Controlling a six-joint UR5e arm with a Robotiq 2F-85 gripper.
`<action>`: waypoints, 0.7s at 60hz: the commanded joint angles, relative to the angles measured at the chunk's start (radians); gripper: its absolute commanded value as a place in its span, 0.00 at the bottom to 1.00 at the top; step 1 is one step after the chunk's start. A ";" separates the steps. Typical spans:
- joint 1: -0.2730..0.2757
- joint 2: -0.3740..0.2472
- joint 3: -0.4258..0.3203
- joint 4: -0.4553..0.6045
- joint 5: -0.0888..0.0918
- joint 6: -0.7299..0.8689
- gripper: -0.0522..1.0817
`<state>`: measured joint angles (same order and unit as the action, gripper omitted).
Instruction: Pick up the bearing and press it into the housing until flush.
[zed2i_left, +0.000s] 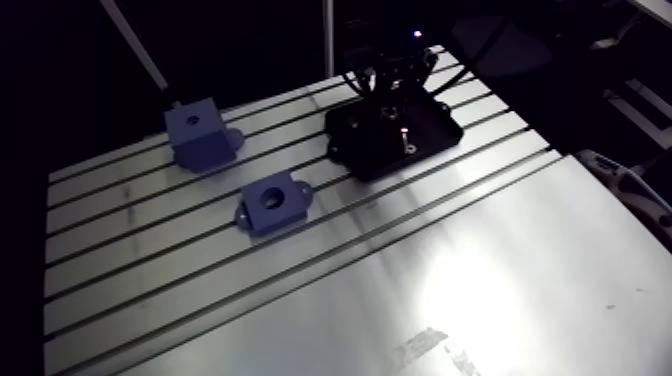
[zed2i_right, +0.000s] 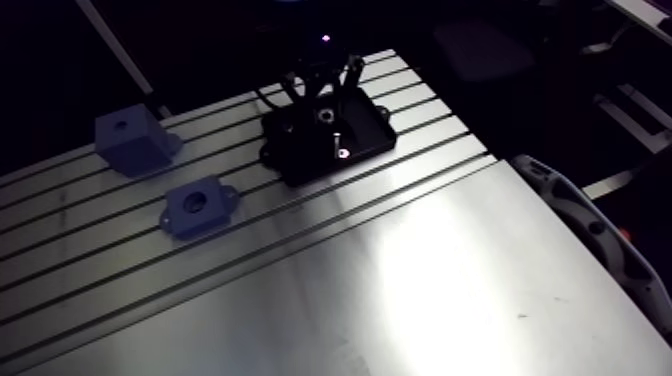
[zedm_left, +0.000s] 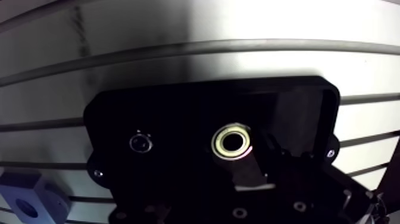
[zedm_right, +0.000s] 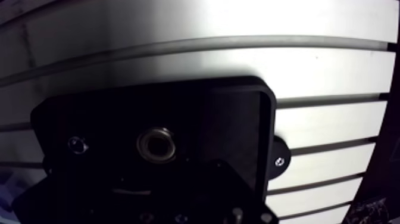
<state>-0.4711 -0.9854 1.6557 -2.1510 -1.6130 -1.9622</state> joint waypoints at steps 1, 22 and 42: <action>0.000 0.000 -0.001 0.000 -0.003 -0.001 0.51; 0.000 -0.001 -0.004 0.001 -0.006 -0.002 0.54; 0.000 -0.019 0.003 0.004 -0.011 -0.007 0.55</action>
<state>-0.4717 -0.9930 1.6525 -2.1500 -1.6206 -1.9664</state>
